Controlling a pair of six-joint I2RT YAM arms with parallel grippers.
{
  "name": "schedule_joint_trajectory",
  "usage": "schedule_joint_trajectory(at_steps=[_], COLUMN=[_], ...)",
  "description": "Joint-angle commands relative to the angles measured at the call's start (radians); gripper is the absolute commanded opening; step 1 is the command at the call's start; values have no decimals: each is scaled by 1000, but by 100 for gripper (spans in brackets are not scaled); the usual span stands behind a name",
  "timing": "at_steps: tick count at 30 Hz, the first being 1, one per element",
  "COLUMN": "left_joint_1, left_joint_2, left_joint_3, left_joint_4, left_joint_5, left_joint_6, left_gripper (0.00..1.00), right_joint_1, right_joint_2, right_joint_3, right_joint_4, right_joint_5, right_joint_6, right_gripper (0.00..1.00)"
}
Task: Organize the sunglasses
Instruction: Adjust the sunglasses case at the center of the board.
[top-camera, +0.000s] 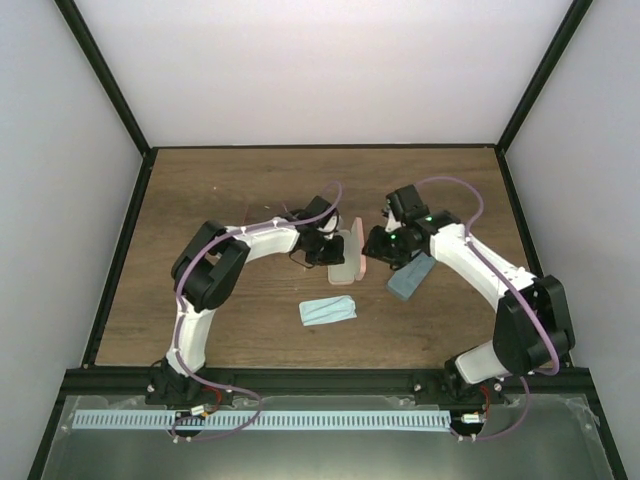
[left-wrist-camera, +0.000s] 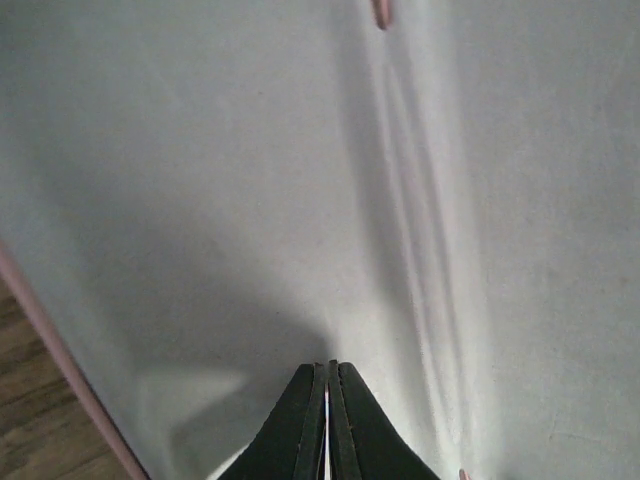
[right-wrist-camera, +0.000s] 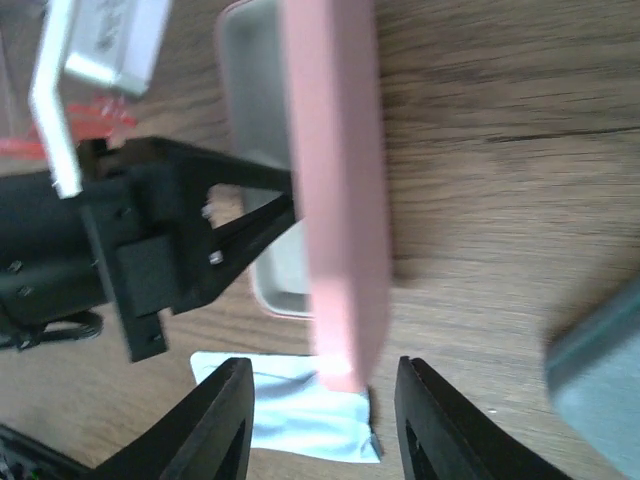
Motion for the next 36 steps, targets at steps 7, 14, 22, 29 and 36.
schedule_joint_trajectory(at_steps=[7,14,22,29,36], left_joint_1=[-78,-94,-93,-78,-36], left_joint_2=[-23,-25,-104,-101,-39], left_joint_3=[-145,-140,-31,73,62], left_joint_4=[16,30,-60,-172,-178], left_joint_5=[45,49,-43,-174,-235], left_joint_6=[-262,-346,-263,-115,2], left_gripper=[8,8,13,26,20], right_joint_1=[104,105,105,105,116], right_joint_2=[-21,-61,-58,28,93], right_joint_3=[33,-64,-154,-136,-151], right_joint_4=[-18,9,75,124,192], right_joint_5=[66,-1,8,43,36], right_joint_6=[49,83,100,74,78], right_gripper=[41,34,26,26,25])
